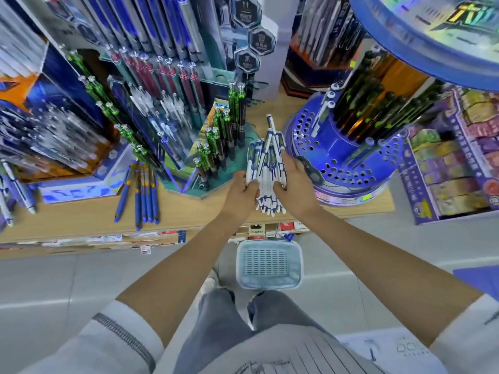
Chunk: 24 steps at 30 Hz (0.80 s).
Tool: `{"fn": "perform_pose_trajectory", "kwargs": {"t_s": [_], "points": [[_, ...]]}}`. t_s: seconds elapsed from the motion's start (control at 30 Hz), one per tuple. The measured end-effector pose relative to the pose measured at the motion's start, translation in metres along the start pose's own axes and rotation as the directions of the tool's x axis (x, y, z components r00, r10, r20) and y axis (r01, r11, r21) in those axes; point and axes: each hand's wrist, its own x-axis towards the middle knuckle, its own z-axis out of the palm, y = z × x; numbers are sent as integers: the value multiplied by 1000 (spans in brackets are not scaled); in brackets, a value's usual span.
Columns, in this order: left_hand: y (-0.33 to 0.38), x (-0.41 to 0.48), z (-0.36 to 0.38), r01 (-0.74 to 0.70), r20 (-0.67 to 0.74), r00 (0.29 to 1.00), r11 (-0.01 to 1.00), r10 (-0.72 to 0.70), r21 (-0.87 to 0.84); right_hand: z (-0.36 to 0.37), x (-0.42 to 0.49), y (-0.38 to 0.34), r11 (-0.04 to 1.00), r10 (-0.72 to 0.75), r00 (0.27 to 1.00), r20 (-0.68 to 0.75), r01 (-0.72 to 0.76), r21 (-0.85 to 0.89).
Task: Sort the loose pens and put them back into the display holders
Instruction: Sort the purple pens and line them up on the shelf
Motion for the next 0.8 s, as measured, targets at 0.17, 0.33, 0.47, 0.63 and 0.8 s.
{"fn": "perform_pose_trajectory", "kwargs": {"t_s": [0.17, 0.33, 0.47, 0.63, 0.8], "points": [[-1, -3, -4, 88, 24, 996, 991, -86, -97, -3, -13, 1, 999, -40, 997, -61, 41, 12], [-9, -3, -12, 110, 69, 992, 989, -104, -101, 5, -17, -1, 957, 52, 995, -81, -26, 288], [-15, -5, -16, 70, 90, 994, 993, -61, -100, 18, -18, -7, 885, 141, 975, 172, -202, 419], [-12, -7, -15, 60, 92, 995, 990, -48, -126, 21, -21, -13, 802, 179, 966, 189, -254, 541], [-5, -4, -18, 8, -4, 1000, 999, -9, -40, 5, -18, -18, 711, 264, 957, 121, -278, 646]]}}
